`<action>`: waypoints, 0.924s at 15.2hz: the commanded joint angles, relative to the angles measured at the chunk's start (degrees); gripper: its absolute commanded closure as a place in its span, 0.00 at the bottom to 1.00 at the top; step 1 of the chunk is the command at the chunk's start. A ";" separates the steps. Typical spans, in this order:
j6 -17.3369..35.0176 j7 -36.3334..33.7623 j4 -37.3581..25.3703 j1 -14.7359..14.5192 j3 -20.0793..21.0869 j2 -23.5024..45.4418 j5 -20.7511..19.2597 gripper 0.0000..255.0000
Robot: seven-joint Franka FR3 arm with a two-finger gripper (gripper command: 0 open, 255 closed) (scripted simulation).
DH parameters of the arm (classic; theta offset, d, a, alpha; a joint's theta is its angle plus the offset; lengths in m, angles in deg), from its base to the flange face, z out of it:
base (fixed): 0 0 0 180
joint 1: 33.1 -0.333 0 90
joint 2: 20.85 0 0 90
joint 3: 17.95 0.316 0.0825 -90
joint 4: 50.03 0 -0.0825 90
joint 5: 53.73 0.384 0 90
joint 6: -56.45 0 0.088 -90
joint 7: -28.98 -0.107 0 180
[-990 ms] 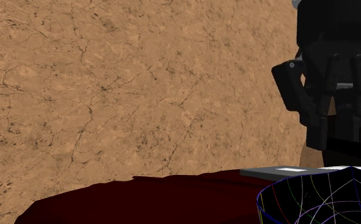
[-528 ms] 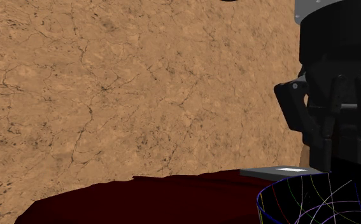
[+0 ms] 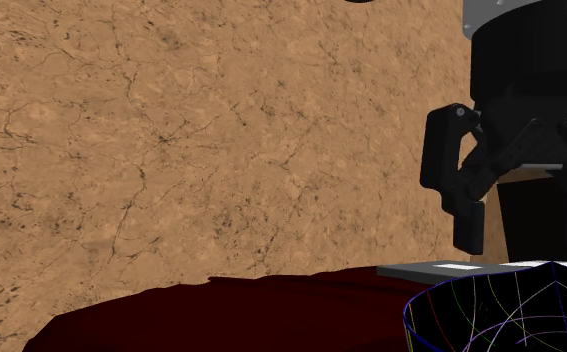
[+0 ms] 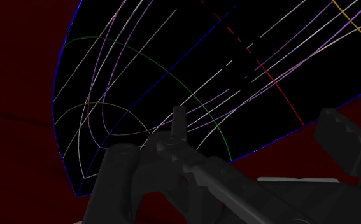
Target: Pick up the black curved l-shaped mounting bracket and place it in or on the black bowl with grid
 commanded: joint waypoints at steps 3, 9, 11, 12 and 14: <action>-2.01 -0.05 -2.20 0.27 -0.19 0.25 0.07 0.00; -7.90 -0.13 -9.17 1.21 -0.74 1.52 0.55 0.00; -7.90 -0.13 -9.18 1.21 -0.74 1.53 0.55 0.00; -7.90 -0.13 -9.18 1.21 -0.74 1.53 0.55 0.00; -7.88 -0.13 -9.15 1.21 -0.74 1.52 0.55 0.00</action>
